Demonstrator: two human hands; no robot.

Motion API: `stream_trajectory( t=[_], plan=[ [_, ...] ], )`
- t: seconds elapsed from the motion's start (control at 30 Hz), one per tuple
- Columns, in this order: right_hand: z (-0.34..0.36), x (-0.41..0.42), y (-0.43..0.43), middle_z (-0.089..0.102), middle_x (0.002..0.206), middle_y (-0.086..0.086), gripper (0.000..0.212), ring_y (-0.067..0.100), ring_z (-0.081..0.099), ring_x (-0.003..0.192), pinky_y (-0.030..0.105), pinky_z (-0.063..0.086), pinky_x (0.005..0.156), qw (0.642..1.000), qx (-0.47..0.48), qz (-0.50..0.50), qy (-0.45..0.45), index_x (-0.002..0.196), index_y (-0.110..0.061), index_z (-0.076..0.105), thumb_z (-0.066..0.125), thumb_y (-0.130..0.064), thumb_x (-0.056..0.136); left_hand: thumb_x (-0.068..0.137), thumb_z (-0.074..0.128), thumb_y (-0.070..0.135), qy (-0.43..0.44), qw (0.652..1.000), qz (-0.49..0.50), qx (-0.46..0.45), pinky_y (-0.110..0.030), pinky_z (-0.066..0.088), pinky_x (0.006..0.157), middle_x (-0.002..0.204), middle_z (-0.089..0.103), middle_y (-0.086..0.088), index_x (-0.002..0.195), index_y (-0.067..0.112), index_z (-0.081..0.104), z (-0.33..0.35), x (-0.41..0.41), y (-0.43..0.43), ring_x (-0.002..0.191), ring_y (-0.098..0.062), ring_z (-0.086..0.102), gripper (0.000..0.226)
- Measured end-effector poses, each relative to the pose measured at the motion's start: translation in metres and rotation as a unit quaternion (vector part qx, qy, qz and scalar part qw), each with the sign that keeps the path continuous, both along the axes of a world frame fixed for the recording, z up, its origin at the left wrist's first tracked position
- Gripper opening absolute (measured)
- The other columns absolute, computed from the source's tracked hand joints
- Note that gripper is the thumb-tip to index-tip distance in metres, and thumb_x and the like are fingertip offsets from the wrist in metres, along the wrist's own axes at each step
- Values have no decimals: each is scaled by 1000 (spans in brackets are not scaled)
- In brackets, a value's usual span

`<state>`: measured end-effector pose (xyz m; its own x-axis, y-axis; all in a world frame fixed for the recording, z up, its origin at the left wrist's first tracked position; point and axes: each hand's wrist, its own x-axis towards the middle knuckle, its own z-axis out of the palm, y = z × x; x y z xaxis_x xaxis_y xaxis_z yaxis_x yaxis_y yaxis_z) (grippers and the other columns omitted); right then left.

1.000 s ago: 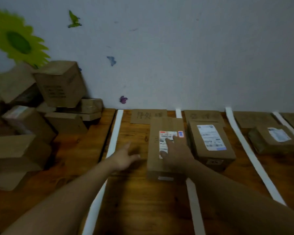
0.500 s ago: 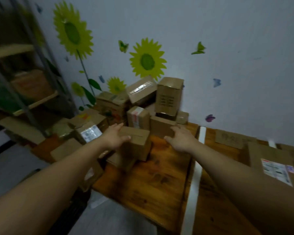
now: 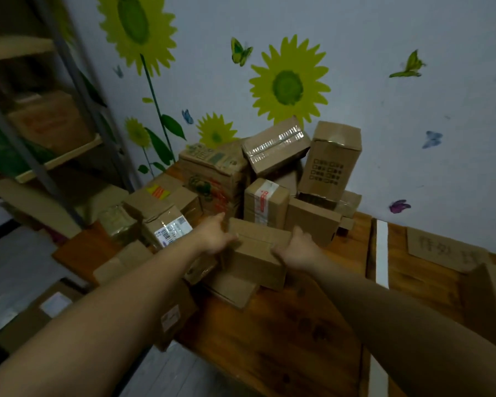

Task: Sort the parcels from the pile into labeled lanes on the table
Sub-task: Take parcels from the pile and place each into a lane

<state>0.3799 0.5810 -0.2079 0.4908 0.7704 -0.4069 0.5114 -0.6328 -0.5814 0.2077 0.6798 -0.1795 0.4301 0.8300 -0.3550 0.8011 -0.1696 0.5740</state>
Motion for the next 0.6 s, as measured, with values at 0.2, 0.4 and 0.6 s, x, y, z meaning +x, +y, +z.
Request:
stream_trajectory(
  t=[0.2,0.4,0.6],
  plan=[
    [-28,14,15,49,134,9,48,27,52,115,45,46,100,977,-21,-61,201,136,-19,41,58,-34,93,91,54,41,11,995,19,-95,-34,44,87,130,52,-10,136,14,39,-30,31,28,104,-20,52,55],
    [-3,26,0,46,104,-6,52,15,52,88,30,51,68,964,117,-132,199,124,-30,37,70,-25,85,93,41,56,-124,970,150,-149,-41,44,93,120,57,-11,127,8,52,-21,36,32,108,-31,54,60],
    [23,-4,-40,51,131,2,56,17,57,109,27,53,78,947,219,-186,146,127,-26,37,71,-16,84,91,59,15,-251,951,120,-137,-38,52,80,112,61,-10,113,13,49,-4,20,9,95,-24,61,24]
  ],
)
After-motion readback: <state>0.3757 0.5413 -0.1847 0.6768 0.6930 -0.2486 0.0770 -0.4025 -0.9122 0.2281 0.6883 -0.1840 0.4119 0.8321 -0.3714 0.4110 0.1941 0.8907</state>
